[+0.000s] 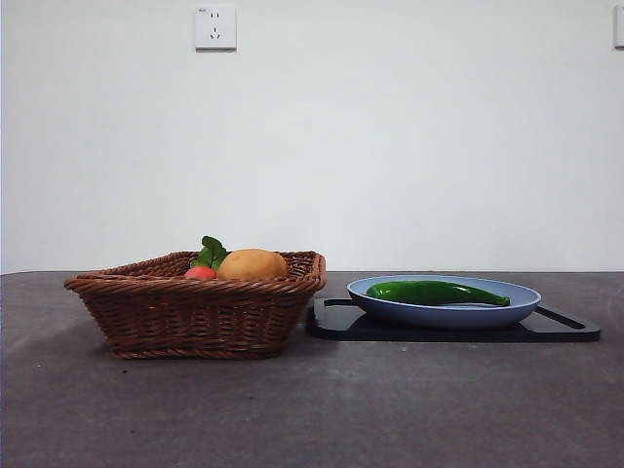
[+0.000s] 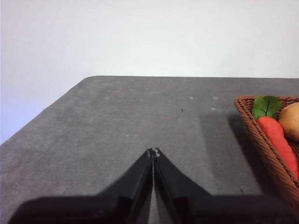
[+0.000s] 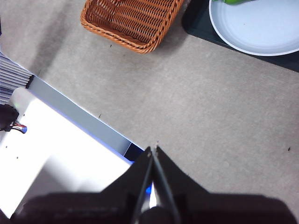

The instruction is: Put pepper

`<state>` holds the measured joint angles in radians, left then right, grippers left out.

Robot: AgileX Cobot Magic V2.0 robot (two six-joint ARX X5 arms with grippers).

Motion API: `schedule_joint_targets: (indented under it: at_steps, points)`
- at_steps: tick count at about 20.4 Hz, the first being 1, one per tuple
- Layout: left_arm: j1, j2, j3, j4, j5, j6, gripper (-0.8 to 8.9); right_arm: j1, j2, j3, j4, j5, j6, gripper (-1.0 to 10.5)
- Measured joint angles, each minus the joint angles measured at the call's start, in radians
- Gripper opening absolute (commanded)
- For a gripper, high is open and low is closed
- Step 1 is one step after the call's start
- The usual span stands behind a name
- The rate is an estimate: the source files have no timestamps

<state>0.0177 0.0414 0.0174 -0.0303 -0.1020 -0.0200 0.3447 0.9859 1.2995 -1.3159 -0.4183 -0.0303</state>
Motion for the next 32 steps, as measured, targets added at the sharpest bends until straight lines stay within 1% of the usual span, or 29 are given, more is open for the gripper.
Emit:
schedule_joint_targets:
  at_steps: [9,11,12,14,16,18,19,22,24,26,28,32]
  points:
    - [0.0,0.0,0.0,0.0,0.0,0.0,0.08,0.0,0.0,0.0,0.0,0.0,-0.001,0.0]
    - [0.0,0.0,0.0,0.0,0.0,0.0,0.08,-0.024,-0.014,0.0,0.007,0.009,-0.025,0.0]
    - [0.0,0.0,0.0,0.0,0.0,0.0,0.08,-0.056,-0.043,-0.001,0.039,0.01,-0.048,0.0]
    - [0.0,0.0,0.0,0.0,0.0,0.0,0.08,-0.116,-0.133,-0.034,0.19,-0.01,-0.067,0.0]
    - [0.0,0.0,0.0,0.0,0.0,0.0,0.08,-0.178,-0.254,-0.131,0.381,-0.024,-0.063,0.0]
    - [0.0,0.0,0.0,0.0,0.0,0.0,0.08,-0.241,-0.369,-0.264,0.528,-0.022,-0.06,0.0]
    - [0.0,0.0,0.0,0.0,0.0,0.0,0.08,-0.264,-0.416,-0.331,0.599,-0.012,-0.06,0.0]
    - [0.0,0.0,0.0,0.0,0.0,0.0,0.08,-0.293,-0.57,-0.587,0.855,0.089,-0.058,0.0]
    - [0.0,0.0,0.0,0.0,0.0,0.0,0.08,-0.293,-0.65,-0.725,0.986,0.108,-0.05,0.0]
    - [0.0,0.0,0.0,0.0,0.0,0.0,0.08,-0.293,-0.705,-0.822,1.075,0.111,-0.042,0.0]
    - [0.0,0.0,0.0,0.0,0.0,0.0,0.08,-0.293,-0.758,-0.916,1.153,0.135,-0.036,0.0]
    - [0.0,0.0,0.0,0.0,0.0,0.0,0.08,-0.293,-0.841,-1.067,1.232,0.188,-0.006,0.0]
